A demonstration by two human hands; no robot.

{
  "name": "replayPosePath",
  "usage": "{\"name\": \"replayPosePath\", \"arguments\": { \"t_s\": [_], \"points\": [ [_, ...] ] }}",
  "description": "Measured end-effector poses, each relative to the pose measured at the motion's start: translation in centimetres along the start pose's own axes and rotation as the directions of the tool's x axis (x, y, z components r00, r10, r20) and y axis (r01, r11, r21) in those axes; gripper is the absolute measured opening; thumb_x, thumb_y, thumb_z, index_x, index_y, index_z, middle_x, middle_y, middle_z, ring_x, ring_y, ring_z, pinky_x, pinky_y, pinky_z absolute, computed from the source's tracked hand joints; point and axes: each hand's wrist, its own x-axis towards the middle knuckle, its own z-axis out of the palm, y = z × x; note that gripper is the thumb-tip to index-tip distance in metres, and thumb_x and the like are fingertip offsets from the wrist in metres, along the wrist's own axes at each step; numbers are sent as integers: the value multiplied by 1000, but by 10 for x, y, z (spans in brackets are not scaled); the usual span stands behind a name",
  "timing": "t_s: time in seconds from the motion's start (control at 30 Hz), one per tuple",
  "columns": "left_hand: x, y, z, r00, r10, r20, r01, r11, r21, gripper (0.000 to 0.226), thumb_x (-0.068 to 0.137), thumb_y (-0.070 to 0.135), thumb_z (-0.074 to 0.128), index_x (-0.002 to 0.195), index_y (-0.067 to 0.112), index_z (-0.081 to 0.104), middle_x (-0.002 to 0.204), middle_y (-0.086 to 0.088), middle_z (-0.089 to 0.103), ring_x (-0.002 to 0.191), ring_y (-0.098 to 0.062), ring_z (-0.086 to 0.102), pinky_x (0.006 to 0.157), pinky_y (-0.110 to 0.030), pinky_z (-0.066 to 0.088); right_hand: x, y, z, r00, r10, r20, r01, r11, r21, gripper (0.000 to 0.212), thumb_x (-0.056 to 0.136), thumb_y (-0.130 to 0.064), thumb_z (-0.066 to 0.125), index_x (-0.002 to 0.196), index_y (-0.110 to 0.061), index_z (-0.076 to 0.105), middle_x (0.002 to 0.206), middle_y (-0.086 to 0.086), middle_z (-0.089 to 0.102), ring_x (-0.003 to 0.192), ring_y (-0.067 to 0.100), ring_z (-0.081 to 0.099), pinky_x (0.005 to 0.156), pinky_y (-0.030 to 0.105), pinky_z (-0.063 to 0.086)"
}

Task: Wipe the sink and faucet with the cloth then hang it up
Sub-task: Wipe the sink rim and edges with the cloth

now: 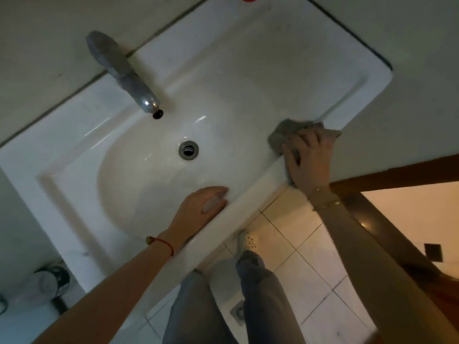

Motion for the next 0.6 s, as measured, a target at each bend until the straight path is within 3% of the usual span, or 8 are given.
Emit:
{"name": "replayPosePath", "arguments": {
  "t_s": [0.07, 0.2, 0.27, 0.37, 0.47, 0.53, 0.6],
  "points": [
    [1, 2, 1, 1000, -28, 6, 28, 999, 17, 47, 91, 56, 53, 126, 27, 65, 129, 12, 65, 118, -5, 59, 107, -35, 46, -33, -24, 2, 982, -166, 85, 156, 982, 110, 22, 92, -27, 54, 106, -17, 68, 113, 6, 62, 117, 28, 46, 109, 43, 29],
    [5, 9, 0, 997, -68, 34, 64, 991, 115, 60, 89, 62, 42, 130, 22, 63, 131, 4, 64, 117, -10, 58, 106, -33, 44, -46, -28, -2, 861, -448, 240, 400, 889, 225, 41, 97, -44, 41, 118, -19, 65, 120, 4, 63, 122, 26, 46, 111, 38, 24],
    [4, 7, 0, 997, -65, 41, 59, 988, 141, 57, 91, 61, 45, 131, 25, 63, 133, 6, 64, 120, -8, 57, 108, -32, 43, -16, 1, -5, 875, -421, 237, 390, 905, 167, 39, 97, -43, 41, 113, -18, 67, 118, 6, 65, 119, 29, 51, 109, 41, 26],
    [3, 5, -2, 997, -65, 34, 59, 985, 160, 55, 92, 61, 46, 131, 26, 63, 133, 9, 64, 120, -6, 57, 109, -30, 43, 36, 45, -9, 975, -170, 144, 167, 985, 36, 39, 98, -41, 43, 104, -12, 69, 112, 12, 66, 114, 34, 54, 108, 43, 24],
    [4, 5, -2, 998, -50, 34, 43, 982, 184, 54, 92, 59, 46, 131, 26, 63, 133, 10, 64, 120, -5, 57, 109, -27, 40, 46, 40, -7, 996, -48, 82, 52, 997, -56, 33, 96, -36, 51, 97, -10, 70, 104, 13, 67, 112, 37, 54, 109, 36, 13],
    [4, 5, -2, 998, -51, 32, 43, 979, 199, 54, 92, 59, 45, 132, 28, 62, 134, 10, 63, 122, -7, 57, 110, -27, 40, 27, 11, -7, 986, -79, 150, 86, 995, -46, 26, 94, -34, 51, 96, -16, 69, 104, 9, 66, 113, 34, 53, 109, 36, 13],
    [4, 7, -3, 999, -30, 26, 24, 976, 216, 53, 93, 57, 45, 130, 24, 64, 132, 7, 65, 119, -8, 58, 108, -19, 37, -6, -22, -5, 935, -253, 249, 243, 968, 71, 25, 94, -34, 46, 98, -21, 67, 105, 4, 65, 109, 28, 54, 105, 39, 23]
  ]
}}
